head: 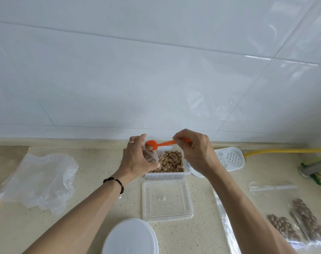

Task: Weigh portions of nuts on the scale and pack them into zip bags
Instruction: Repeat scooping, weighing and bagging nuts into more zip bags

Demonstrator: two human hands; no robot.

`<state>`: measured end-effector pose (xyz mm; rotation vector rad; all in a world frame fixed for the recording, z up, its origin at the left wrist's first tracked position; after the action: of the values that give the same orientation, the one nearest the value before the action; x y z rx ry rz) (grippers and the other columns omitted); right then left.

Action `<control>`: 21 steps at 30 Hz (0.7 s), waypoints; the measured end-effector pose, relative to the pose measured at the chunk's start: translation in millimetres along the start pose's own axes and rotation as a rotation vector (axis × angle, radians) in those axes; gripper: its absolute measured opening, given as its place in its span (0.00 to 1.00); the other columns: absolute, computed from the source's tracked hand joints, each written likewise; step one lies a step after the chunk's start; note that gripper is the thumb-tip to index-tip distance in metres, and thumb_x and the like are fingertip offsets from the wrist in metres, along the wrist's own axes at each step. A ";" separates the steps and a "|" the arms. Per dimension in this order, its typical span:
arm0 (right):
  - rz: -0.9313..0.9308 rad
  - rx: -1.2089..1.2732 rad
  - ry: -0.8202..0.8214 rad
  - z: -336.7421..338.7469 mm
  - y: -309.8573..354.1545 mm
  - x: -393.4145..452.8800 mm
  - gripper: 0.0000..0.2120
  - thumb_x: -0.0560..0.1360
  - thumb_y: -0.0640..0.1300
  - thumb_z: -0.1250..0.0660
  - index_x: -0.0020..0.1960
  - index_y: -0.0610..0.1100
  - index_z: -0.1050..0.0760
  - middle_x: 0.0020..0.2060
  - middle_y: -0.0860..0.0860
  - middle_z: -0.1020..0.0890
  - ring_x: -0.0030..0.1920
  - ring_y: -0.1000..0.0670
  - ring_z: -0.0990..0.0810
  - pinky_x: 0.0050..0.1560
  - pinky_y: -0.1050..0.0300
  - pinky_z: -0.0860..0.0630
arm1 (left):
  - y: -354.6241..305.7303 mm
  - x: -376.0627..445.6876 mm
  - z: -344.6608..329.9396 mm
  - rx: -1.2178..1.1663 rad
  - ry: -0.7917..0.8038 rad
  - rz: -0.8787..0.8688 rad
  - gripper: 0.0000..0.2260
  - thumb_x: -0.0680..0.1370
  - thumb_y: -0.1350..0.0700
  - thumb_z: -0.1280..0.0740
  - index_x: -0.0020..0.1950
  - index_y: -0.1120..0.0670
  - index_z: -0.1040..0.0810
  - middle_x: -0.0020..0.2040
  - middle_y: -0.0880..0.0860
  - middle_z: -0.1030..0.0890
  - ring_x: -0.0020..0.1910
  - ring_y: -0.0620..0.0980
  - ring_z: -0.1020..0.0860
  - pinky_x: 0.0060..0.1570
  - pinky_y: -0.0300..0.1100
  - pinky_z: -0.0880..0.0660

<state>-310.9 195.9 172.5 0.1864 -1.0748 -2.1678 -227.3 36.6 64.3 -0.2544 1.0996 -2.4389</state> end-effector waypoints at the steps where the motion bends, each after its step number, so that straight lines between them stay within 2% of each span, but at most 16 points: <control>1: 0.007 -0.003 -0.008 3.5 2.6 0.4 0.06 0.78 0.38 0.34 0.46 0.44 0.19 0.25 0.62 0.25 0.25 0.56 0.32 0.28 0.66 0.37 | -1.1 -0.9 2.6 -0.017 -0.004 0.001 0.49 0.59 0.43 0.22 0.75 0.51 0.41 0.64 0.51 0.36 0.63 0.51 0.31 0.65 0.56 0.31; 7: 0.072 -0.046 -0.009 13.9 27.8 -7.6 0.06 0.78 0.38 0.33 0.46 0.45 0.18 0.28 0.62 0.23 0.26 0.55 0.30 0.28 0.63 0.35 | -9.8 -10.7 18.1 -0.065 -0.029 -0.002 0.48 0.59 0.43 0.21 0.74 0.50 0.40 0.64 0.50 0.37 0.63 0.50 0.31 0.65 0.56 0.31; 9: 0.070 -0.039 -0.035 19.8 35.9 -11.5 0.06 0.78 0.38 0.33 0.46 0.45 0.18 0.27 0.60 0.23 0.26 0.54 0.29 0.28 0.59 0.33 | -12.2 -16.0 24.6 -0.071 -0.035 -0.011 0.48 0.58 0.43 0.22 0.74 0.50 0.40 0.65 0.50 0.37 0.64 0.51 0.31 0.65 0.56 0.31; 13: 0.087 -0.074 -0.059 24.4 54.2 -30.0 0.06 0.78 0.38 0.32 0.45 0.46 0.18 0.27 0.57 0.22 0.26 0.53 0.29 0.28 0.57 0.32 | -15.7 -30.9 35.7 -0.084 -0.051 -0.035 0.48 0.60 0.44 0.20 0.74 0.50 0.41 0.65 0.50 0.37 0.64 0.50 0.31 0.66 0.56 0.32; 15: 0.065 -0.064 -0.095 28.5 60.2 -40.5 0.06 0.77 0.39 0.32 0.45 0.46 0.18 0.29 0.53 0.21 0.26 0.49 0.27 0.29 0.53 0.30 | -18.9 -40.6 39.7 -0.093 -0.052 -0.054 0.48 0.60 0.44 0.20 0.75 0.50 0.41 0.65 0.50 0.37 0.64 0.49 0.32 0.67 0.54 0.33; 18: 0.049 -0.093 -0.145 29.7 69.5 -60.6 0.06 0.77 0.39 0.32 0.45 0.46 0.17 0.31 0.52 0.19 0.27 0.52 0.27 0.29 0.56 0.30 | -24.3 -56.9 44.3 -0.097 -0.052 -0.092 0.47 0.61 0.44 0.22 0.74 0.51 0.41 0.64 0.50 0.37 0.65 0.49 0.32 0.67 0.51 0.35; 21: -0.113 0.009 -0.310 39.5 60.1 -87.5 0.05 0.77 0.39 0.31 0.46 0.46 0.17 0.31 0.55 0.18 0.27 0.52 0.23 0.29 0.59 0.26 | -25.3 -72.0 42.5 -0.084 -0.026 -0.104 0.48 0.61 0.43 0.22 0.75 0.51 0.41 0.65 0.51 0.37 0.65 0.50 0.33 0.67 0.52 0.35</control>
<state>-230.4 253.1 227.9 -0.0914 -1.2718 -2.3464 -157.5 57.1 112.7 -0.3783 1.2075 -2.4754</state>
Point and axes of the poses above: each hand's wrist, its own x-axis towards the middle knuckle, its own z-axis out of the back of the hand, y = z × x, the point moved 7 cm from there along x, towards the middle knuckle
